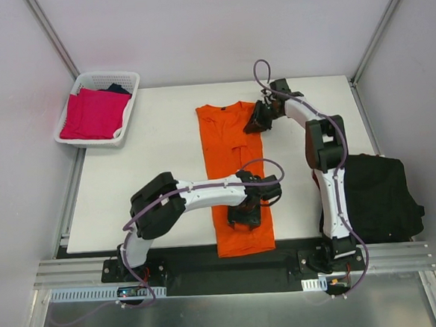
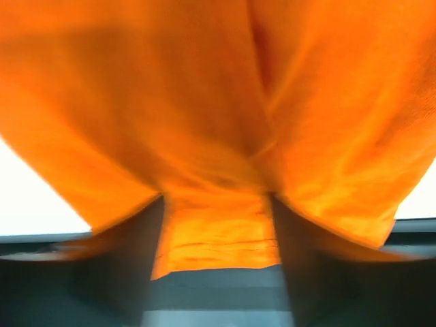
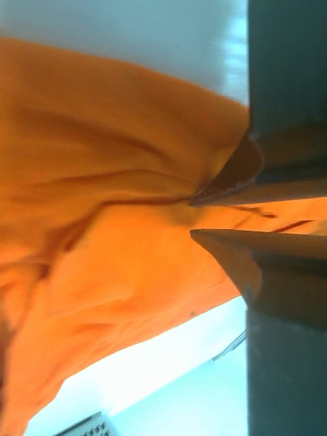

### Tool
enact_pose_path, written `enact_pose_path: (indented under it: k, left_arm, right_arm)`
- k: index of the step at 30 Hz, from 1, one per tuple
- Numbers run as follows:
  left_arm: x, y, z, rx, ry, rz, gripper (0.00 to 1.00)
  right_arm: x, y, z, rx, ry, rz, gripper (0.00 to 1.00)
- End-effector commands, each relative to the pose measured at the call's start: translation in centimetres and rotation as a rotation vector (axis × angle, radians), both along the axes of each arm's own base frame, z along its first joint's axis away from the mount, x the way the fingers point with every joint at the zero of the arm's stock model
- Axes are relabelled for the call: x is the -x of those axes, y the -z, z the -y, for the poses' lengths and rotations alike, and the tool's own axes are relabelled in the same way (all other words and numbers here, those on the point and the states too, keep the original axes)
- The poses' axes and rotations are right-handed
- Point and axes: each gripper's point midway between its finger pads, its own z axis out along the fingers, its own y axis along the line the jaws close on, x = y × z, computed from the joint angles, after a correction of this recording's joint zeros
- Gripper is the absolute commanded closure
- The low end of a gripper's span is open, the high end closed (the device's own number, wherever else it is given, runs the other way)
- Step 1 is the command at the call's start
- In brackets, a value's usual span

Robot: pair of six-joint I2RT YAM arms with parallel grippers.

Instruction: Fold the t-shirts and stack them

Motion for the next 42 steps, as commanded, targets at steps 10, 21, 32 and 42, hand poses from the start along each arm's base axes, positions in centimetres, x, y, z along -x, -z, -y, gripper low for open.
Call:
enact_pose_path:
  k: [10,21,32,42]
  left_arm:
    - [-1.5,-8.5,-9.7,-0.074,-0.151,0.211,0.02]
    - [4.0,-2.2,-14.0,-0.011,-0.287,0.057,0.08]
    - [2.4,-2.4,-8.8,0.077,-0.185,0.042,0.08]
    - [2.3,-3.5,-7.2,0.129,-0.190,0.022,0.08]
  right_arm:
    - [13.5,-10.0,4.8,0.066,-0.026,0.119,0.39]
    - [32.3,-5.4,7.7,0.051,-0.092,-0.089,0.39]
    - [38.1,-5.1,8.4,0.085,-0.119,-0.162,0.44]
    - [41.7,-2.5,8.9,0.101,-0.084,-0.291,0.44]
